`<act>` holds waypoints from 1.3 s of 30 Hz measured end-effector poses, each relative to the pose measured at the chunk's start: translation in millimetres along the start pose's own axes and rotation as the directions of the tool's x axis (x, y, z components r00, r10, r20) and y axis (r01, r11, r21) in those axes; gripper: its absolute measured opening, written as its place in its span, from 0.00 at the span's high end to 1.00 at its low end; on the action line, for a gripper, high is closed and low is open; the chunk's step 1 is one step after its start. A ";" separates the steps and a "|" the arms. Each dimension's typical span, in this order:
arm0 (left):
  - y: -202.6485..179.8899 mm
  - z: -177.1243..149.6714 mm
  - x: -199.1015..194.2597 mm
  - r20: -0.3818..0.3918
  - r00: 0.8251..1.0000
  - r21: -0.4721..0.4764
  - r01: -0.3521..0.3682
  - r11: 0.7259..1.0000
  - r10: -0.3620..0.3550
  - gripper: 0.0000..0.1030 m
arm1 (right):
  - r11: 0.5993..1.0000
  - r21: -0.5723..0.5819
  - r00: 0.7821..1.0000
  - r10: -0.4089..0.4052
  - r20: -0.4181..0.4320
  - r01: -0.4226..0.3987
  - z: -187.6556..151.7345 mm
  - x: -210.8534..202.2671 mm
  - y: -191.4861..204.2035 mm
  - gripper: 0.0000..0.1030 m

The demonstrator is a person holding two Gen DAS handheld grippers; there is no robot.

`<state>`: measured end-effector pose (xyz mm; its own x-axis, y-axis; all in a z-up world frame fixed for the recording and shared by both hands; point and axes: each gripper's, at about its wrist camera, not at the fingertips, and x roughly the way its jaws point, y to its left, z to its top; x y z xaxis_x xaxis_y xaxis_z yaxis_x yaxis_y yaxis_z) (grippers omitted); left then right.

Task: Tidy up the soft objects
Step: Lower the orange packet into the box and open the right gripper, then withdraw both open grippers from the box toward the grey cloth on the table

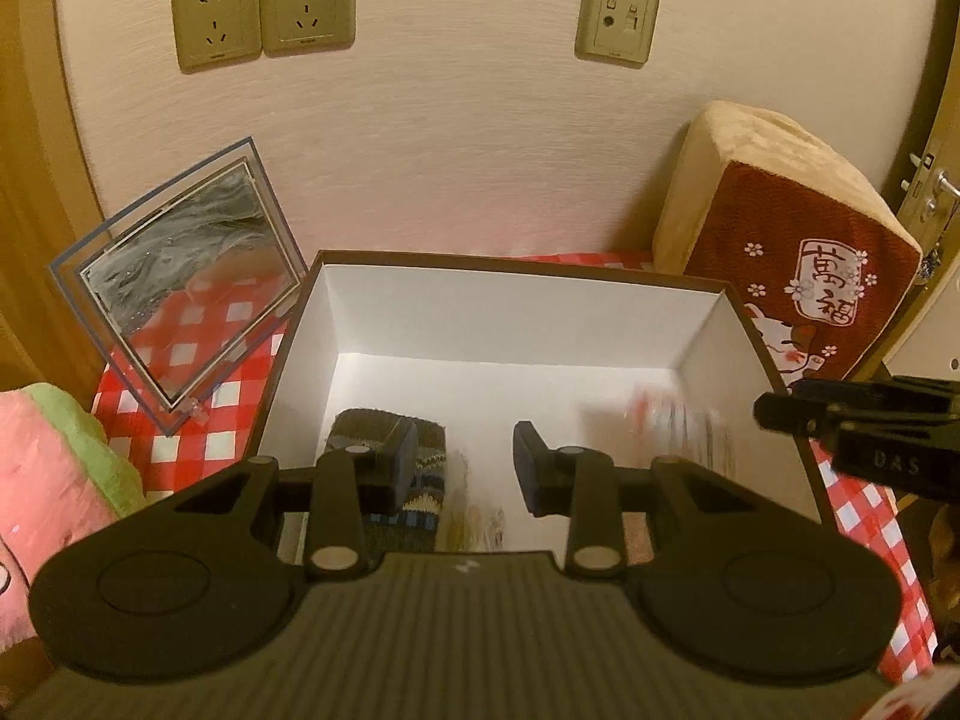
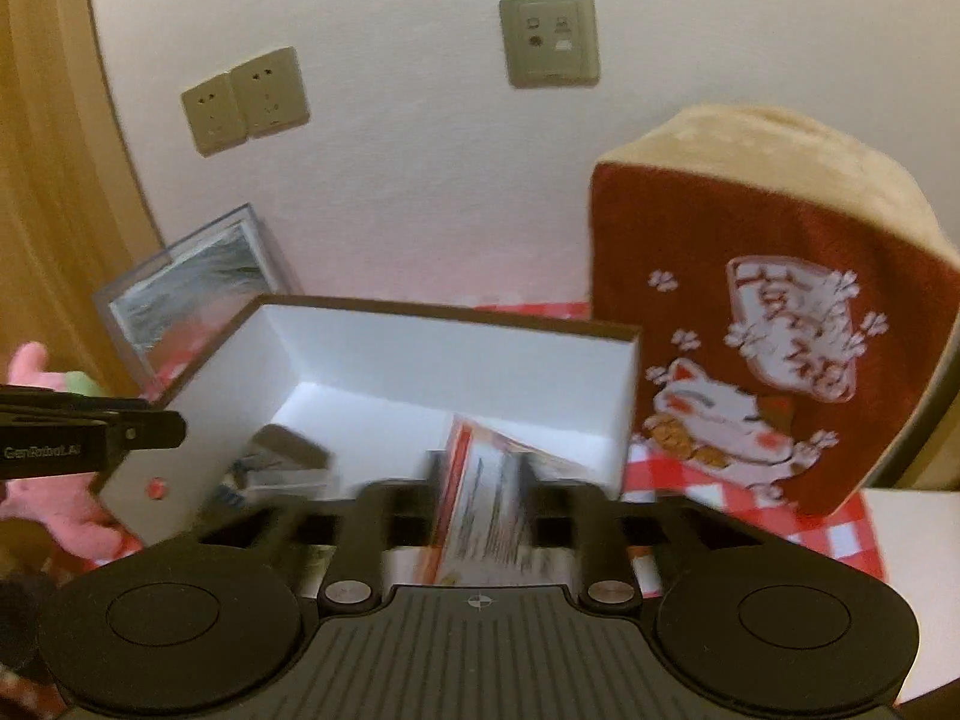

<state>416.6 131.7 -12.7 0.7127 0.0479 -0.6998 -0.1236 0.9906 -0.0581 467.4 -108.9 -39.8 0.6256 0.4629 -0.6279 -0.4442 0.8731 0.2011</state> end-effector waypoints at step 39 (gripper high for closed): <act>-28.1 -165.6 -85.2 -0.209 0.976 -0.109 0.034 0.993 -0.056 0.62 | 0.997 0.071 0.983 0.027 -0.184 -0.014 -152.9 -114.6 -1.0 0.45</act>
<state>245.0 78.6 -69.3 0.5584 -0.0359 -0.8288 -0.1738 0.9718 -0.1592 298.0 -186.2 -83.0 0.4852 0.4500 -0.7497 -0.4063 0.8752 0.2625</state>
